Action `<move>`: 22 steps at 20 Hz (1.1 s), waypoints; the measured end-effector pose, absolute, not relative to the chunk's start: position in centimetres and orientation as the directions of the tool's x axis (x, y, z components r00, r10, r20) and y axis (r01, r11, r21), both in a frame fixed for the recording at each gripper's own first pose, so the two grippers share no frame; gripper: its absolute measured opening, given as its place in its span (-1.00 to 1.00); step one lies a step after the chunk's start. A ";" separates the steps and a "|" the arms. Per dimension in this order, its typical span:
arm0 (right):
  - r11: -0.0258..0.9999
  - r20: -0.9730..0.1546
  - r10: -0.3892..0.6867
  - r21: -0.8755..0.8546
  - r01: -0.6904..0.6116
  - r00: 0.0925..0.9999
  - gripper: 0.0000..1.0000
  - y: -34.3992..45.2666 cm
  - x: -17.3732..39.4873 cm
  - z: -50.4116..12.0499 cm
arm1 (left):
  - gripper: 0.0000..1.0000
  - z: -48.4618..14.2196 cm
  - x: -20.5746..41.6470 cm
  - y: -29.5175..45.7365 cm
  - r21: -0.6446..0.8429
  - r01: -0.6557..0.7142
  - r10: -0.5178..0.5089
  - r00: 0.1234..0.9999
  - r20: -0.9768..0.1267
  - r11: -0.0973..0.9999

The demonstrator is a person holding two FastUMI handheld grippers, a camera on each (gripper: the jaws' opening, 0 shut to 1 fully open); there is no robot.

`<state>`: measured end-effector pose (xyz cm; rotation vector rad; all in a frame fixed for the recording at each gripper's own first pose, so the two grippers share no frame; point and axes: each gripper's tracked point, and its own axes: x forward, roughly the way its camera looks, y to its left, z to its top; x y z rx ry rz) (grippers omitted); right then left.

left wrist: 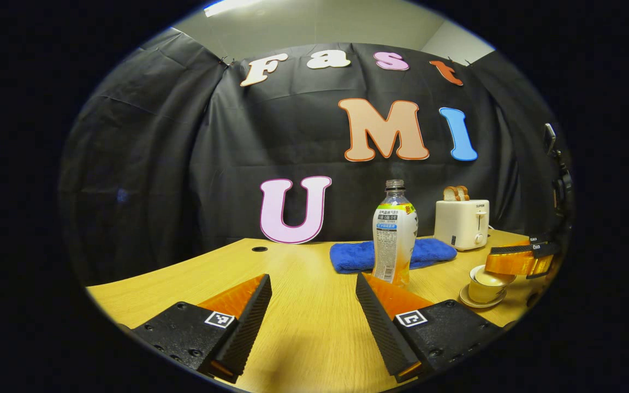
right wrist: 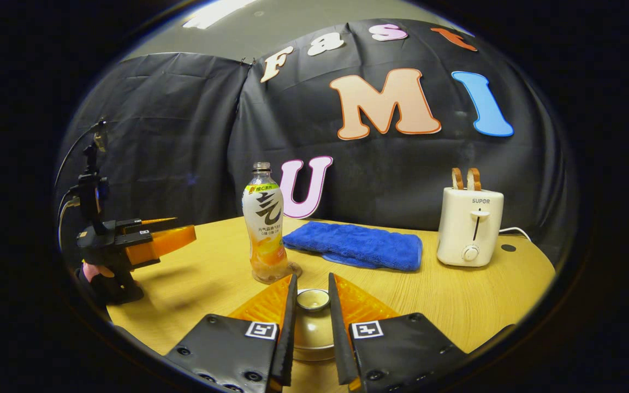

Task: Open the teacup lid with one hand, grasp the water bottle and pour water into the teacup with the other hand; after pouring, place the water bottle on the coaster and then close the teacup lid.

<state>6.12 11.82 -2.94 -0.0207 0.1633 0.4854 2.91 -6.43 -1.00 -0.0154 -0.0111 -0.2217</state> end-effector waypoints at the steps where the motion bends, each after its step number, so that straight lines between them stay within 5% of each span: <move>1: 0.885 -0.166 0.461 0.018 -0.465 0.872 -0.30 11.8 6.1 -2.9 | 0.82 -1.0 2.9 -6.4 -0.014 0.221 -0.221 0.975 0.013 0.975; 10: 0.886 -0.169 0.461 0.023 -0.464 0.871 -0.24 11.6 6.0 -3.0 | 0.82 -1.0 2.9 -6.4 -0.015 0.222 -0.221 0.975 0.013 0.975; 14: 0.879 -0.157 0.473 0.016 -0.477 0.867 0.12 11.8 6.3 -3.0 | 0.82 -1.0 2.9 -6.4 -0.015 0.221 -0.221 0.975 0.013 0.975; 18: 0.881 -0.113 0.471 0.019 -0.472 0.875 1.00 11.5 5.1 -2.2 | 0.82 -1.0 2.9 -6.4 -0.015 0.222 -0.221 0.975 0.013 0.975; 19: 0.884 -0.098 0.467 0.023 -0.467 0.879 0.76 11.3 4.8 -1.9 | 0.82 -1.0 2.9 -6.4 -0.015 0.221 -0.221 0.975 0.013 0.975; 22: 0.886 -0.051 0.463 0.023 -0.462 0.885 0.76 10.7 3.5 -1.1 | 0.82 -1.0 2.9 -6.3 -0.014 0.218 -0.218 0.976 0.013 0.976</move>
